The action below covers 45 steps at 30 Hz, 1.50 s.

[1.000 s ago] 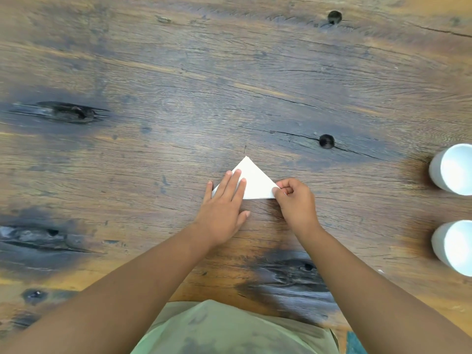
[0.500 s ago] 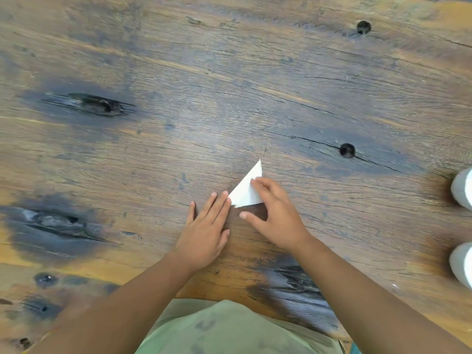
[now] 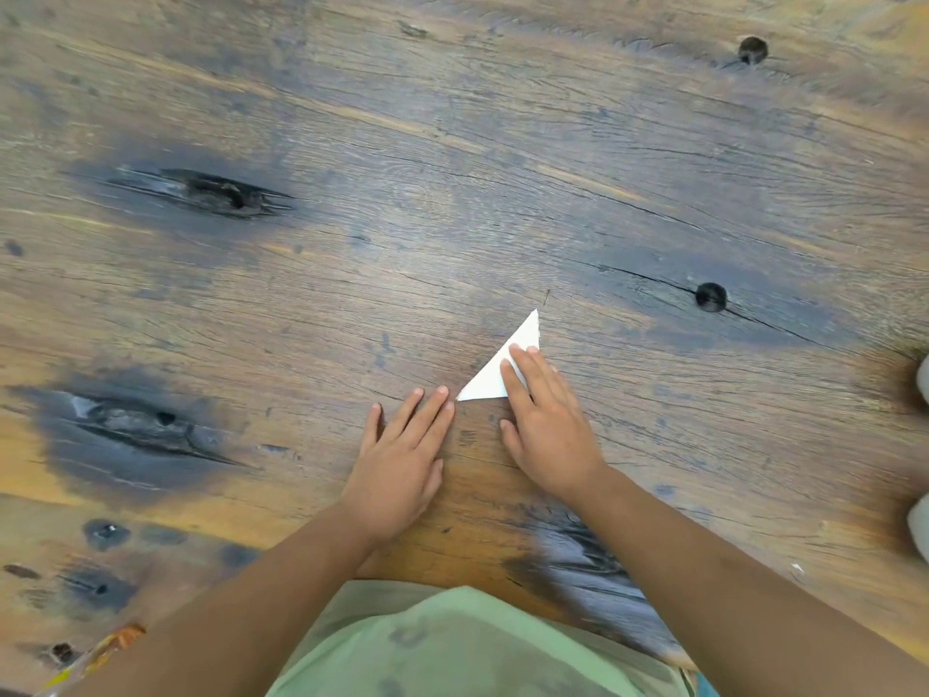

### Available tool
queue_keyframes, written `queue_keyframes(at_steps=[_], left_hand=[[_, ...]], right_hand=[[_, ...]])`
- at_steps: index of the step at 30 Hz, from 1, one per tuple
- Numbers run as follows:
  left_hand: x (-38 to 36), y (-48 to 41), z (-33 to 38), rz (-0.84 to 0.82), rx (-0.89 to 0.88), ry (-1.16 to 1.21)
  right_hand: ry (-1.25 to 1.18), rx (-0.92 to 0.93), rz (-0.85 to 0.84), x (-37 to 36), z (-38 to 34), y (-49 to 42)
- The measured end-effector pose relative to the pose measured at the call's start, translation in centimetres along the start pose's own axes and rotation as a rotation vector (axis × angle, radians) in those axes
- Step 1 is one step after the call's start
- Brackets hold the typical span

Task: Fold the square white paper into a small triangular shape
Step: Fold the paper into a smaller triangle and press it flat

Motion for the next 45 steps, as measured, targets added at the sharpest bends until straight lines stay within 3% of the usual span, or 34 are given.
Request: queue_keyframes(at_steps=[5,8,13,20,28,37,45], left_hand=[[3.0,-3.0,-0.4,0.191,-0.020,0.189],[4.8,-6.2,0.1,0.222,-0.092,0.211],[5.6,-11.4,2.8,0.047,-0.287,0.022],[4.4,-13.9,3.5,-0.059,-0.318,-0.184],[3.5,-11.4,1.5,0.013,-0.168,-0.109],[0.5,-6.9,1.9,0.008,-0.037,-0.120],[-1.0,-4.2,3.1,-0.018,0.027,-0.180]], right_hand=[[0.051,0.073,0.113,0.9,-0.8,0.9],[0.049,0.137,0.087,0.3,-1.9,1.9],[0.075,0.132,-0.009,-1.0,-3.5,2.1],[0.040,0.081,-0.054,-1.3,-3.2,3.0],[0.075,0.035,-0.105,-0.4,0.4,6.0],[0.058,-0.183,-0.046,1.4,4.9,5.6],[0.093,-0.169,-0.053,0.9,5.7,5.1]])
Point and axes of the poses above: each hand's wrist, its own y-axis away from the middle knuckle, its own x-axis out of the back of the hand, z = x × y, the point moved 3 cm from there along -y, towards the middle knuckle, and after that the axes turned 1 degree about -z, right-handed, at the moved point
